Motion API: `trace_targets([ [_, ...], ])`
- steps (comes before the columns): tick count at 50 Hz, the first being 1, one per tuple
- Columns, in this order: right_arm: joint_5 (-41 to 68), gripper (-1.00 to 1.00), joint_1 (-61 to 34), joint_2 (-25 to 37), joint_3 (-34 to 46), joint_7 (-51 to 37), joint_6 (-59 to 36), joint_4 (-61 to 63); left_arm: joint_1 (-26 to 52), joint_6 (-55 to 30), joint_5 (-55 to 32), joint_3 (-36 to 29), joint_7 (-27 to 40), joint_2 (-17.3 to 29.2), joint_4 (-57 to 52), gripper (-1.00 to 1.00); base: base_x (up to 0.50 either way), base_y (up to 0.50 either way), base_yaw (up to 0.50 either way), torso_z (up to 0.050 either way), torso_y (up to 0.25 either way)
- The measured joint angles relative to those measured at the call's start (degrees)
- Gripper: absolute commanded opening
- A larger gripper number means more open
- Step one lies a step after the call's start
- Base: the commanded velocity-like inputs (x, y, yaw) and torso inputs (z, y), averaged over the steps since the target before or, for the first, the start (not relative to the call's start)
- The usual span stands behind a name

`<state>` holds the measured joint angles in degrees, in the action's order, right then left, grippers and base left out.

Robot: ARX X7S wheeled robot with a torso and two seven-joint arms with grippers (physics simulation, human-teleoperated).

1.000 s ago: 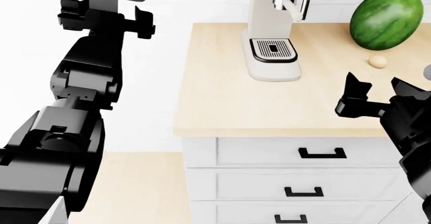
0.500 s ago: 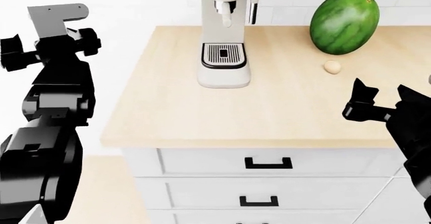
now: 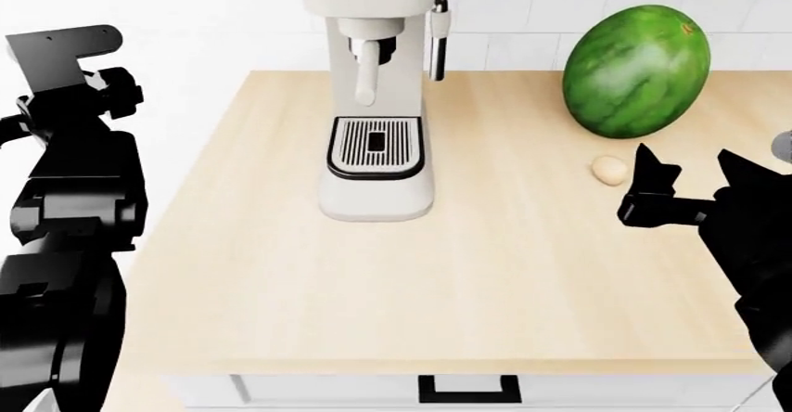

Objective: Pick the egg from the counter and place it in the cabinet.

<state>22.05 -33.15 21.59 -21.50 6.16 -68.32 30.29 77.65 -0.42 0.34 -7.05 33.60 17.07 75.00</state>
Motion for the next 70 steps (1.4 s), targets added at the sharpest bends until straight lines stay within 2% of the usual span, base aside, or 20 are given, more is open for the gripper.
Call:
trace_targets([
  [14, 1.1, 1.0, 0.5, -0.2, -2.1, -0.6, -2.4, 2.1, 0.4, 0.8, 0.0, -1.7, -1.3, -0.1, 0.0, 1.0, 0.5, 0.0, 0.0, 0.0, 0.0],
  [23, 3.3, 1.0, 0.8, 0.7, -4.0, -0.1, -6.4, 5.7, 0.5, 1.1, -0.1, -2.5, -1.9, -0.4, 0.0, 1.0, 0.0, 0.0, 0.0, 0.0, 0.002],
  [35, 8.4, 1.0, -0.3, 5.5, -4.3, 1.6, -15.6, 8.5, 0.5, 1.5, -0.1, -3.4, -2.6, -0.7, 0.0, 1.0, 0.0, 0.0, 0.0, 0.0, 0.0],
  [48, 12.7, 1.0, 2.6, 11.7, -4.8, -0.3, -19.5, 9.5, 0.7, 1.2, -0.3, -3.9, -3.3, -1.0, 0.0, 1.0, 0.0, 0.0, 0.0, 0.0, 0.0],
  [59, 17.4, 1.0, 5.1, 14.9, -6.0, -4.4, -20.0, 9.2, 1.2, 0.8, -0.5, -3.6, -4.4, -1.0, 0.0, 1.0, 0.0, 0.0, 0.0, 0.0, 0.0],
  [70, 16.6, 1.0, 5.9, 15.9, 0.3, -6.1, -14.3, 3.4, 1.1, 0.8, -0.2, -4.1, -4.9, -1.2, 0.0, 1.0, 0.0, 0.0, 0.0, 0.0, 0.0],
])
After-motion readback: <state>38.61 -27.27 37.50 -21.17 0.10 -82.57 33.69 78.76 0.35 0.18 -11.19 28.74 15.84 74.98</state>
